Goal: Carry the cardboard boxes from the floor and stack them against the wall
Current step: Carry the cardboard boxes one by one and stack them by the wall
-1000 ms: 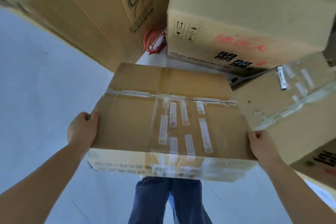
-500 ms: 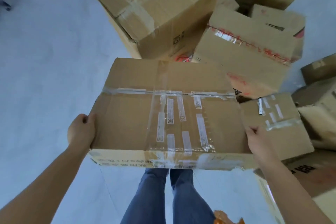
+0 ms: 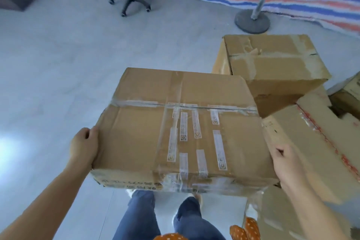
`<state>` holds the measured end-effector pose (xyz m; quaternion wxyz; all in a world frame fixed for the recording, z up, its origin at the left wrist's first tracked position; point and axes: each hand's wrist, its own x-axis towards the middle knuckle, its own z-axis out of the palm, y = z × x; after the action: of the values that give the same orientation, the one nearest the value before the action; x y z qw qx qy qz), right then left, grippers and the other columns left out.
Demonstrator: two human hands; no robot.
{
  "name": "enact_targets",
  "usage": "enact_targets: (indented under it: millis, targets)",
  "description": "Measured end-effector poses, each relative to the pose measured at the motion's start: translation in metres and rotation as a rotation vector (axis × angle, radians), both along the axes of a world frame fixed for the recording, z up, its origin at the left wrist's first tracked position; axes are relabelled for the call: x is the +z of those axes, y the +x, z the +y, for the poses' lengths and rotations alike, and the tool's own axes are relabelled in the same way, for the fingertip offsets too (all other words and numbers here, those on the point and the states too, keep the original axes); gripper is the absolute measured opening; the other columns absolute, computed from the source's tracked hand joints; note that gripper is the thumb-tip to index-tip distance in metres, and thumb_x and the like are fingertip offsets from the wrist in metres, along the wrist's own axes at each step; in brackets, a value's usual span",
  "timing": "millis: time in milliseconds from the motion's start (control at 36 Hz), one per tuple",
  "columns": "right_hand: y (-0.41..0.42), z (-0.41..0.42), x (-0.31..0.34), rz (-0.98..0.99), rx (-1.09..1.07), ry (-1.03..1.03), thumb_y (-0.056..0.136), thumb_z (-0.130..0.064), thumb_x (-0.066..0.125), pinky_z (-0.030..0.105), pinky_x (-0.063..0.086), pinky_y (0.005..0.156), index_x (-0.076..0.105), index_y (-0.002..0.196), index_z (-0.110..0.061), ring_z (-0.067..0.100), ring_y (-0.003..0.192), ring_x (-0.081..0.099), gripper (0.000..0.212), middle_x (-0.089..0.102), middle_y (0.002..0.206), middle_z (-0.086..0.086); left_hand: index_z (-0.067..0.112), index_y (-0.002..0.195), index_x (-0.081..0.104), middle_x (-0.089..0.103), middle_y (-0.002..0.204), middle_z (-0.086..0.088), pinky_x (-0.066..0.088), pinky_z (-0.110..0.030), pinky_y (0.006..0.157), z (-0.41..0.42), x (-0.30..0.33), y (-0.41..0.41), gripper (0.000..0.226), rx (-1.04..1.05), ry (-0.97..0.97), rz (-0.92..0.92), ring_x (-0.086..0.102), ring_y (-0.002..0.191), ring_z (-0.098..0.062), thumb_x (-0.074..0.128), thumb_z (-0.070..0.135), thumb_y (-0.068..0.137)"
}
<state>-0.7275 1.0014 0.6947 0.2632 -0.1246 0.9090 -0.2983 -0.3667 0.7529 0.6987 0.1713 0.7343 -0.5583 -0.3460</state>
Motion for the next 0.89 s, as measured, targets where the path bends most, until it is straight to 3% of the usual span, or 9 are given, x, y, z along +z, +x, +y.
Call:
enact_targets:
  millis: [111,167,250,333,417,556,639,750,889]
  targets:
    - [0.028,-0.05,-0.001,-0.01,0.15,-0.005,0.101,-0.015,0.037,0.035,0.038,0.069,0.056,0.1,-0.001,0.037,0.086,0.056,0.024,0.056,0.096,0.03,0.011,0.067,0.032,0.029,0.063,-0.005,0.02,-0.032,0.055,0.003,0.005,0.067,0.033,0.14,-0.012,0.011,0.026,0.058,-0.024,0.04,0.024,0.096]
    - [0.047,-0.081,0.0,-0.003,0.265,0.027,0.102,-0.027,0.036,0.032,0.037,0.058,0.059,0.095,-0.016,0.031,0.073,0.055,0.027,0.057,0.077,0.014,0.01,0.069,0.036,0.032,0.064,-0.008,0.021,-0.033,0.055,0.003,0.007,0.103,0.032,0.214,-0.021,0.012,0.029,0.059,-0.024,0.041,0.025,0.096]
    - [0.087,-0.13,0.004,0.011,0.369,-0.028,0.103,-0.027,0.035,0.029,0.019,0.05,0.036,0.071,-0.025,0.017,0.05,0.033,0.032,0.032,0.058,-0.003,0.008,0.07,0.04,0.037,0.065,-0.008,0.024,-0.034,0.056,-0.001,0.013,0.16,0.034,0.311,-0.03,0.001,0.034,0.061,-0.025,0.041,0.028,0.097]
    - [0.139,-0.181,0.009,0.015,0.456,-0.087,0.103,-0.019,0.035,0.03,0.021,0.054,0.038,0.077,-0.022,0.019,0.059,0.037,0.026,0.038,0.067,0.001,0.009,0.067,0.037,0.037,0.063,-0.007,0.024,-0.033,0.056,-0.009,0.019,0.22,0.036,0.408,-0.051,0.007,0.033,0.059,-0.025,0.041,0.028,0.097]
    - [0.189,-0.234,0.002,0.014,0.5,-0.131,0.098,-0.029,0.039,0.033,0.026,0.058,0.048,0.082,-0.005,0.023,0.066,0.044,0.029,0.051,0.072,0.014,0.007,0.068,0.039,0.038,0.064,-0.009,0.025,-0.034,0.056,-0.019,0.023,0.279,0.036,0.494,-0.076,0.006,0.035,0.061,-0.026,0.041,0.029,0.097]
    - [0.265,-0.311,0.005,0.038,0.661,-0.141,0.099,-0.013,0.04,0.033,0.025,0.054,0.047,0.08,-0.013,0.021,0.067,0.042,0.02,0.043,0.065,0.004,0.007,0.068,0.038,0.035,0.064,-0.009,0.024,-0.035,0.056,-0.029,0.035,0.357,0.035,0.646,-0.117,-0.002,0.032,0.061,-0.026,0.041,0.028,0.096]
    - [0.305,-0.351,0.018,0.026,0.701,-0.159,0.099,-0.014,0.041,0.035,0.029,0.063,0.057,0.096,-0.007,0.026,0.082,0.05,0.018,0.054,0.084,0.011,0.002,0.07,0.04,0.039,0.065,-0.013,0.024,-0.037,0.056,-0.036,0.041,0.394,0.033,0.731,-0.14,-0.022,0.035,0.063,-0.028,0.039,0.022,0.096]
    - [0.342,-0.406,0.019,0.007,0.776,-0.153,0.098,-0.017,0.041,0.032,0.036,0.077,0.059,0.112,-0.006,0.026,0.103,0.055,0.025,0.062,0.112,0.009,-0.004,0.081,0.05,0.049,0.073,-0.017,0.03,-0.039,0.062,-0.053,0.043,0.432,0.031,0.811,-0.156,-0.037,0.042,0.072,-0.031,0.038,0.02,0.096]
    - [0.381,-0.48,0.027,-0.003,0.836,-0.157,0.096,-0.018,0.042,0.033,0.039,0.076,0.06,0.11,-0.008,0.03,0.104,0.058,0.025,0.063,0.11,0.011,-0.003,0.076,0.049,0.044,0.067,-0.013,0.027,-0.037,0.056,-0.087,0.046,0.459,0.029,0.887,-0.2,-0.046,0.038,0.067,-0.028,0.039,0.016,0.095]
